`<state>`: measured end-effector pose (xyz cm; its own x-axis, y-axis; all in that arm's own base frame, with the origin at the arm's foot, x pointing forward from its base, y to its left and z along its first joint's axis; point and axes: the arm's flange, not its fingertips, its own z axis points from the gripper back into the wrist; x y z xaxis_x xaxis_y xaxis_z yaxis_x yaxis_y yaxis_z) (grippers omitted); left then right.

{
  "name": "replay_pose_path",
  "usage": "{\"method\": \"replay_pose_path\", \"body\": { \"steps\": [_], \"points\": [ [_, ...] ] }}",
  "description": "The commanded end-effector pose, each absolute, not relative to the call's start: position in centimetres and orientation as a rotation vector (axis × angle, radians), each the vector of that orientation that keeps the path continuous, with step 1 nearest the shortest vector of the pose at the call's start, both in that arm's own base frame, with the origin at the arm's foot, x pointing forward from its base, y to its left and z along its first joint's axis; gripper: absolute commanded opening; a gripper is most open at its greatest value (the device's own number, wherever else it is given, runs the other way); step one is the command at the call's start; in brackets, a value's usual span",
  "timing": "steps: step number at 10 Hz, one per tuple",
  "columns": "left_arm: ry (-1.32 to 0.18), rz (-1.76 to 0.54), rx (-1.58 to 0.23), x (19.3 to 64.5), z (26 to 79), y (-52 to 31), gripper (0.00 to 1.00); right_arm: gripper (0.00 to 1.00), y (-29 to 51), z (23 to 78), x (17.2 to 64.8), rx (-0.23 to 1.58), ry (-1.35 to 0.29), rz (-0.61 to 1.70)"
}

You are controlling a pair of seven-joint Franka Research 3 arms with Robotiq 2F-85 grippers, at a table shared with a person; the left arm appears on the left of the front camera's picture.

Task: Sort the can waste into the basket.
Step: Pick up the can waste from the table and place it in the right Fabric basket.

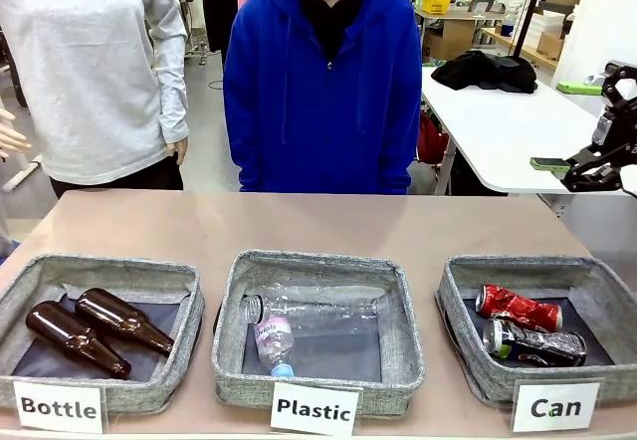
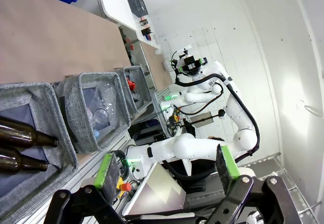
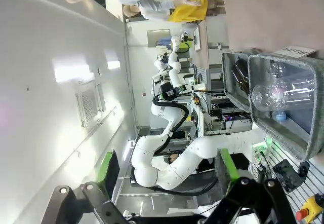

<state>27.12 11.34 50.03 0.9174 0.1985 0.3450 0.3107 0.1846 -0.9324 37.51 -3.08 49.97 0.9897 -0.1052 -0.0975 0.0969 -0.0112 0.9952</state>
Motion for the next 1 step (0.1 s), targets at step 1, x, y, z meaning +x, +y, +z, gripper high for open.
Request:
{"method": "replay_pose_path", "body": {
  "steps": [1],
  "points": [
    [-0.431, -0.08, -1.409, 26.87, 50.29, 11.21, 1.0, 1.0, -3.44, 50.17, 37.66, 1.566, -0.009, -0.127]
  ]
}}
